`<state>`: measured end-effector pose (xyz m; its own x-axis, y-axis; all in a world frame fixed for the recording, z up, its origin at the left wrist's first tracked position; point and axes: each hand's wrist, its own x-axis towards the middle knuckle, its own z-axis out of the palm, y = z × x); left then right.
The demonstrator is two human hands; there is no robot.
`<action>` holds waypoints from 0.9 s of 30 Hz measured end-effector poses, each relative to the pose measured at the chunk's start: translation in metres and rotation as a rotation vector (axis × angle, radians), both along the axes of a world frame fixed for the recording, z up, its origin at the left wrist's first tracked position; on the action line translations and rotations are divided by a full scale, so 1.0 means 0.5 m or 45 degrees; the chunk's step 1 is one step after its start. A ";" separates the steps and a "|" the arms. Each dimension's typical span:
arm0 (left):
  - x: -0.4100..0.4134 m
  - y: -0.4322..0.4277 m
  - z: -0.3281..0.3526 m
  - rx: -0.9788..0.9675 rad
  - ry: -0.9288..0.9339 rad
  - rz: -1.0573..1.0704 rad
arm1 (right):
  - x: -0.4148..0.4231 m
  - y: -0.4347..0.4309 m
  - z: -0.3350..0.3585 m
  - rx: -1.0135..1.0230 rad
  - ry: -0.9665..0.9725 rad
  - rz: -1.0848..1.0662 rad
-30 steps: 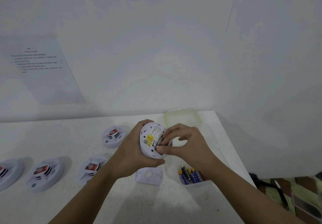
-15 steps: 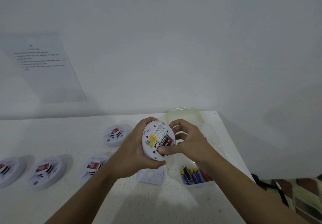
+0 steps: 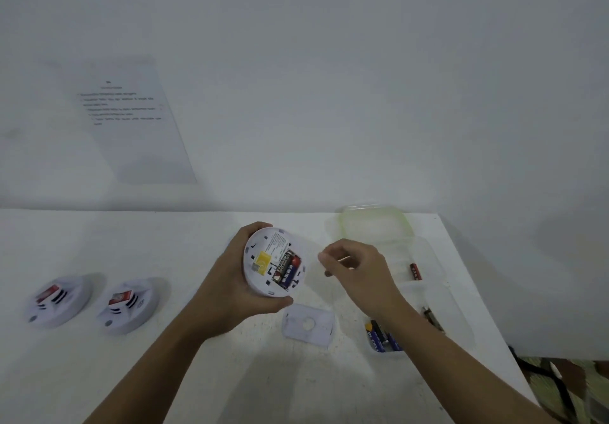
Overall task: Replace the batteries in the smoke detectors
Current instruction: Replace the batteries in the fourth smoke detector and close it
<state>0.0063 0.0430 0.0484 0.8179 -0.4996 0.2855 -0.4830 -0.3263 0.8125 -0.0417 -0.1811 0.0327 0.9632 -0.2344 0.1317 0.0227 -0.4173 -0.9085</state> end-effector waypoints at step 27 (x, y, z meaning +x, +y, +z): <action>0.007 0.056 -0.009 0.016 0.061 -0.020 | 0.026 0.017 -0.046 -0.485 0.096 0.133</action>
